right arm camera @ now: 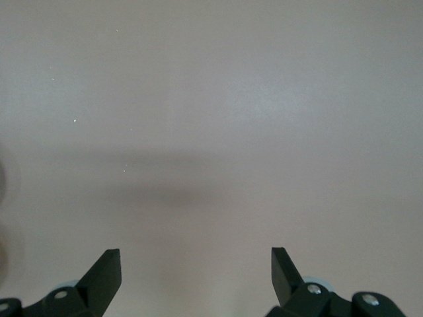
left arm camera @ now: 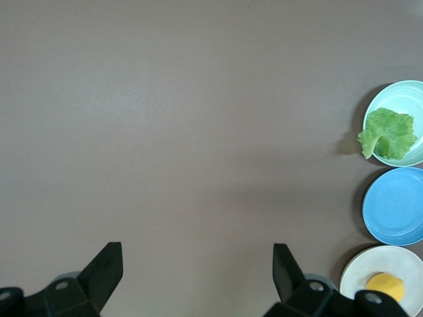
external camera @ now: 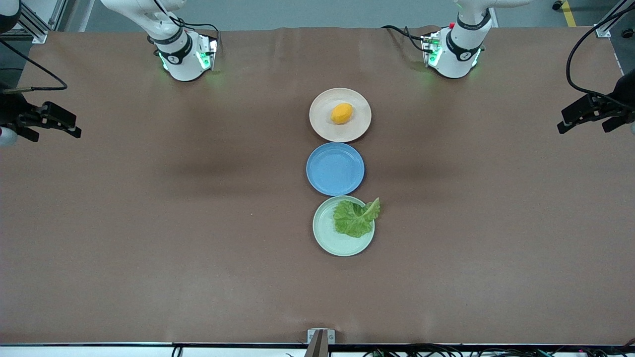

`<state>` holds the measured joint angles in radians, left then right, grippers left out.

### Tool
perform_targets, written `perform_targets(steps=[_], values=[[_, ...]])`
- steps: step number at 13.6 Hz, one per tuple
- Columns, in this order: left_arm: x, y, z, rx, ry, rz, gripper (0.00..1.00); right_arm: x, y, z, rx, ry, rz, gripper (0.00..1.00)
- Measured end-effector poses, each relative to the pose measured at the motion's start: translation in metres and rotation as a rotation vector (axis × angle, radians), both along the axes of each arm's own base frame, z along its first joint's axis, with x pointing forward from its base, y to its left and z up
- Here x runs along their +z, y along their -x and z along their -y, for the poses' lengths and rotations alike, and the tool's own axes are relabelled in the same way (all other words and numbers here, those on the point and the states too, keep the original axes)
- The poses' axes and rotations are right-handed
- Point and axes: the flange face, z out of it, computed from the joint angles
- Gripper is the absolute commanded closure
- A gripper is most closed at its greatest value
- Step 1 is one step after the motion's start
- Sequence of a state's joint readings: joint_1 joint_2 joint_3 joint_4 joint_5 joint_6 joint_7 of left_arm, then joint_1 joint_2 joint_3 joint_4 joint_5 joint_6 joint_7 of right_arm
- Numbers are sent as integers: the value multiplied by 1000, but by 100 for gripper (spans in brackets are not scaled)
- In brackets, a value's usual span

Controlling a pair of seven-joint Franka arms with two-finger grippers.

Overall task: Pick lemon and lettuce from plates
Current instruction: 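Raise both grippers from rest and swing them toward the plates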

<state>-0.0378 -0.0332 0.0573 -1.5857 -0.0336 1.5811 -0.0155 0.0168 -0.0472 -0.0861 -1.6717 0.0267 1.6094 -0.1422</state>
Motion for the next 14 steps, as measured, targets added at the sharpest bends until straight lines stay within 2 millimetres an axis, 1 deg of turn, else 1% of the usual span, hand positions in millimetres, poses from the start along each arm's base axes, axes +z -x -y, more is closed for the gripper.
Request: perform_targets(steps=[6,8,9,10,11,12,13,14], values=[[0,0,0,0,0,0,0,0,0,0,2,0,0,0],[0,0,1,-3,0,0,0,6,-1,-1,2,1,16,0],[-1,0,8,-13,0,-3,0,10,-1,-1,3,2,24,0],[-6,-2,23,-23,-1,-14,0,13,-2,-1,4,2,29,0],[-17,-5,45,-13,-2,-35,0,11,-4,-1,4,3,27,0],[-31,-9,69,10,-4,-62,0,4,-8,-2,5,3,14,0],[-48,-15,94,39,-6,-90,0,-11,-15,-2,5,3,-12,0],[-68,-22,120,73,-6,-110,0,-32,-26,-2,6,5,-43,0]])
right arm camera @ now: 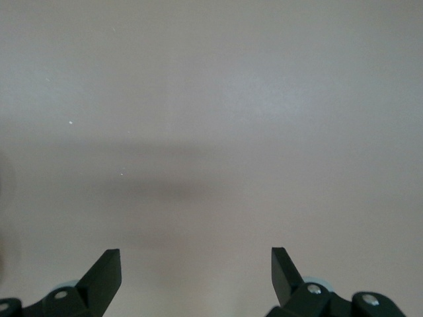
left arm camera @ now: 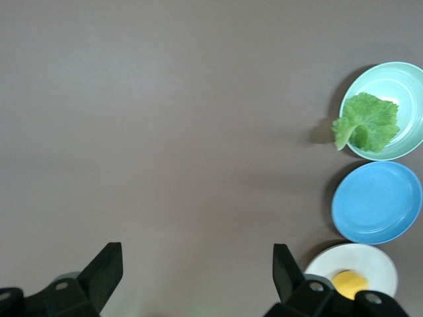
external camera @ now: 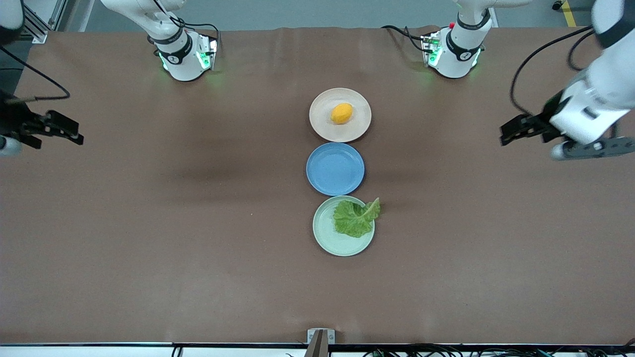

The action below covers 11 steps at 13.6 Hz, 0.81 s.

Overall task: Pick lemon and lettuce from plates
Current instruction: 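Raise both grippers from rest and swing them toward the plates, then reach the left gripper to the lettuce while the right gripper reaches the lemon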

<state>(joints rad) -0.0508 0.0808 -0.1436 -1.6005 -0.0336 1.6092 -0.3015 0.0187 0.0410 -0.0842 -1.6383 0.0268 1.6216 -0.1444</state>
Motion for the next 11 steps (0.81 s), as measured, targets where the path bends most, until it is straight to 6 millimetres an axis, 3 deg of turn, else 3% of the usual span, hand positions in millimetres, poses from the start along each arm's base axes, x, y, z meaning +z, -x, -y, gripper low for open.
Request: perform_targets(steps=[2,3,5,8,11], values=[[-36,-12,47,79,5,-14,0,-37,-19,-7,5,-3,-59,0],[-54,-17,68,117,5,-23,0,-47,-23,-19,-22,-15,-79,0],[-92,-23,112,211,7,-29,0,-49,-21,-63,-164,-36,-109,0],[-139,-30,171,383,23,18,0,-44,3,-178,-333,2,-129,0],[-175,-35,220,556,47,32,0,-61,56,-311,-465,36,-107,0]])
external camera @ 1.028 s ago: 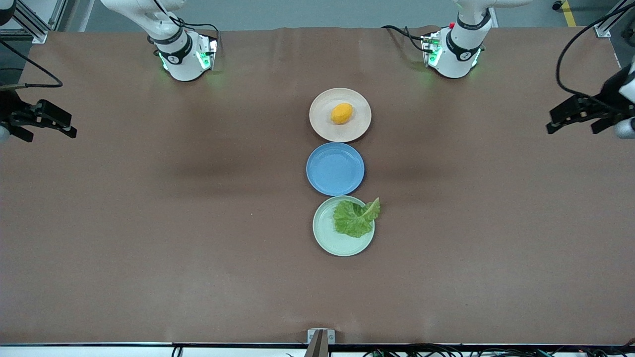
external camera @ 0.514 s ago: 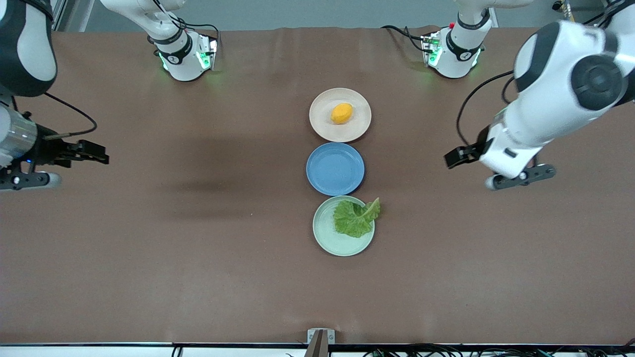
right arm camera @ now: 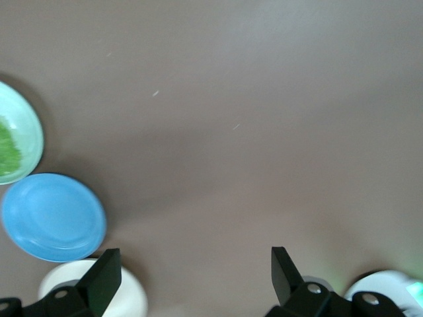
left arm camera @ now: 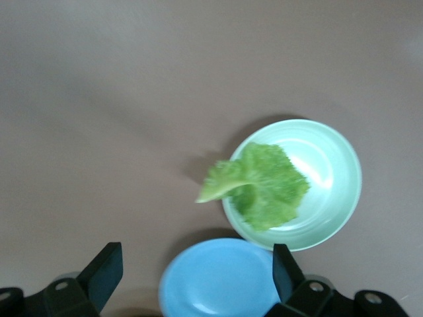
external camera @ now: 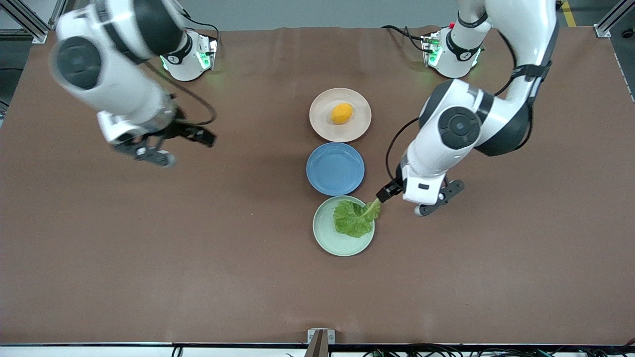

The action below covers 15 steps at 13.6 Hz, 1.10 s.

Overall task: Pick lemon and lettuce from plates
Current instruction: 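Reach the left gripper to the lettuce while the right gripper reaches the lemon, then close the left gripper on the lettuce while the right gripper grasps the lemon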

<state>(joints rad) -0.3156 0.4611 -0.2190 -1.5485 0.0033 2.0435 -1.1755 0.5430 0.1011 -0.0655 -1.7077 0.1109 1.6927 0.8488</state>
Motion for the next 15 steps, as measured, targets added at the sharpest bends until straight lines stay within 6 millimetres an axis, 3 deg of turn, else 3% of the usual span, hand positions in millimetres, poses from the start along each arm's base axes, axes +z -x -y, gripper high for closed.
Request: perform_targets(steps=[3,5,8,11,12,15], values=[[-41,-16,40,90,55,34,0,-43,69,-112,-126,-14,71,0],[-75,-20,63,124,90,66,0,-78,115,-160,-174,-23,89,0],[-118,-10,83,130,85,41,0,-133,171,-221,-235,-8,92,0],[-141,-11,87,130,94,55,1,-192,214,-264,-277,2,103,0],[-150,-12,85,124,84,60,5,-206,223,-272,-286,9,109,0],[-173,-12,81,109,55,57,14,-238,229,-288,-333,42,130,0]])
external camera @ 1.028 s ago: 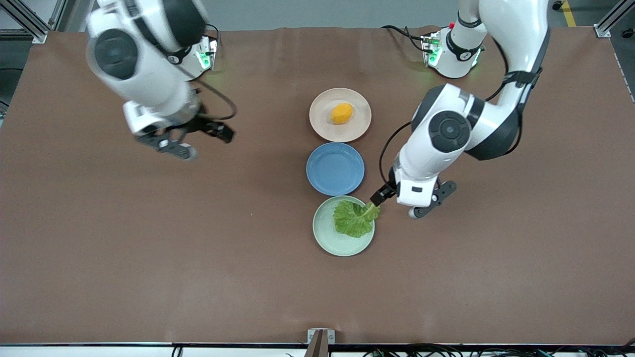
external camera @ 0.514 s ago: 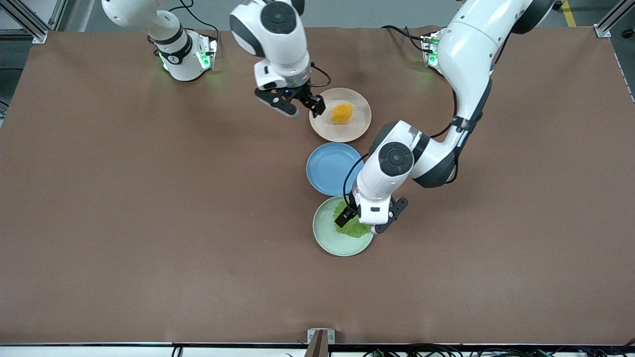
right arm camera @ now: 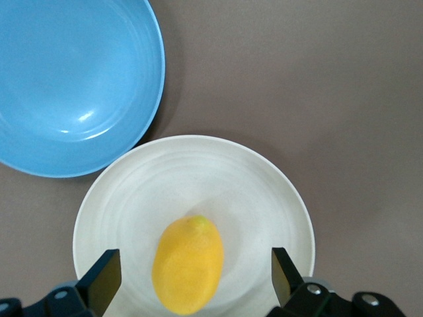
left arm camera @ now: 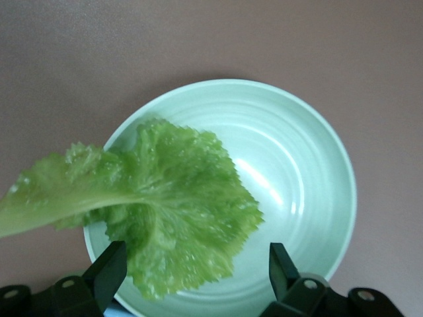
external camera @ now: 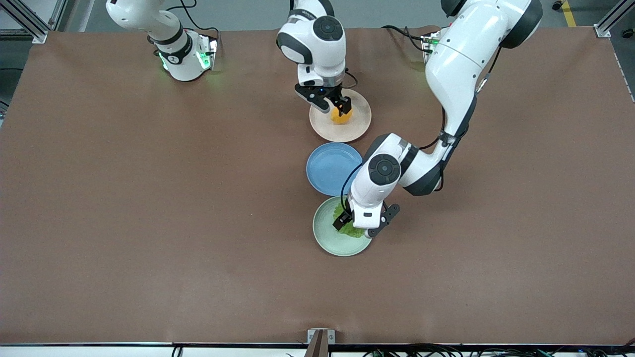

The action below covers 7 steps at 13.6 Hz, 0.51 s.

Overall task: Pick lemon and lettuce from plates
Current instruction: 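Close the left gripper on the lettuce while the right gripper grasps the lemon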

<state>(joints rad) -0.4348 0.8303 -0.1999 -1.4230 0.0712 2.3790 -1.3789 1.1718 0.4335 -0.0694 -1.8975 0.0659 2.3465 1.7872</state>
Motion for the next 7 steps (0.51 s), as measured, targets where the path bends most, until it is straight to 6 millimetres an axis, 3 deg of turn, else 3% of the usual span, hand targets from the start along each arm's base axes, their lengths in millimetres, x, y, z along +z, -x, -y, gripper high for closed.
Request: perform_targets(steps=[4,7], values=[[-13,3,-2,-4,-14,-15,21,-48,-8,-15,-81,-4,23,0],[-14,5,-1,-7,-15,-18,21,-70,-2,-32,-83,6,23,0]])
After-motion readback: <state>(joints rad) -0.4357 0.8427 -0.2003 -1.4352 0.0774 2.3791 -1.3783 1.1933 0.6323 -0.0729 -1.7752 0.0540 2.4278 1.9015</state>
